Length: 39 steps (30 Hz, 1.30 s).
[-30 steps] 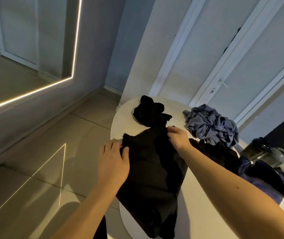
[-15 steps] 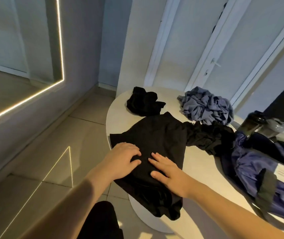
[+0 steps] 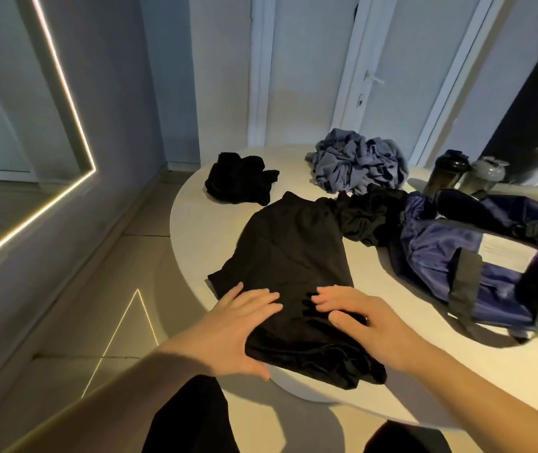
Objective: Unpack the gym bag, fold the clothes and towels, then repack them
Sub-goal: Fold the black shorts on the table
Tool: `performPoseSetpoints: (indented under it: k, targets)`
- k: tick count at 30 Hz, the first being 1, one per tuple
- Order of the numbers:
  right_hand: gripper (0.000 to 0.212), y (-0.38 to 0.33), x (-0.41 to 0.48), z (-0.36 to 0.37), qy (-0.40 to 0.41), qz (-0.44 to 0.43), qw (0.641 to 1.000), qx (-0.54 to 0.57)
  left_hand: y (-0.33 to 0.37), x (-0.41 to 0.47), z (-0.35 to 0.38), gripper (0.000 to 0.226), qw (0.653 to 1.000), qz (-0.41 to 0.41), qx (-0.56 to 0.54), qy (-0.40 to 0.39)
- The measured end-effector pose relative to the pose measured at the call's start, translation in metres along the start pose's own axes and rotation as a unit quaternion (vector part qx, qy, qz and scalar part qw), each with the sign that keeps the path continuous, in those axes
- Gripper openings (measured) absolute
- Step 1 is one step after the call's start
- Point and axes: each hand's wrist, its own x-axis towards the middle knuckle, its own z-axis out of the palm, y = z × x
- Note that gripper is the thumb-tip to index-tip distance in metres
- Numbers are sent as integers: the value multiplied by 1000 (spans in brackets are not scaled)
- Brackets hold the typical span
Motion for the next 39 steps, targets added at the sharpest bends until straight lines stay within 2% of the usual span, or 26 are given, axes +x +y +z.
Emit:
performPoseSetpoints:
  k: [3,7,9,11,14,21,23,25,27,32,34,39]
  targets:
    - [36,-8,-33,0,-16,-17,1000,-6,-2,6,14,97,998,2,59,37]
    - [64,-1,-61,10,-102,-9,984,-144,-3,6,19,93,997,8,56,56]
    - [77,8,-70,20,-103,-29,975,-195,-1,3,20,97,998,-4,54,38]
    - [79,15,-77,29,-85,-40,971,-222,2,0,21,91,997,5,51,52]
    - [78,21,-84,35,-53,-68,967,-239,3,-6,26,78,996,9,55,65]
    - [72,15,-91,37,-28,-128,970,-203,11,-25,21,82,993,35,64,90]
    - [75,13,-92,36,-19,-140,969,-203,13,-27,14,73,990,53,65,110]
    - [69,11,-92,35,-13,-142,972,-189,16,-29,7,58,989,64,55,118]
    - [66,4,-88,30,-14,-125,978,-163,19,-30,-4,46,994,50,29,91]
    - [49,-39,-75,-1,-5,-3,999,-44,36,-34,-54,16,993,-45,-102,-40]
    - [37,-55,-61,-14,1,24,1000,-5,41,-32,-79,16,986,-60,-136,-71]
    - [25,-64,5,-51,40,40,997,-47,20,2,-141,13,985,-81,-147,-51]
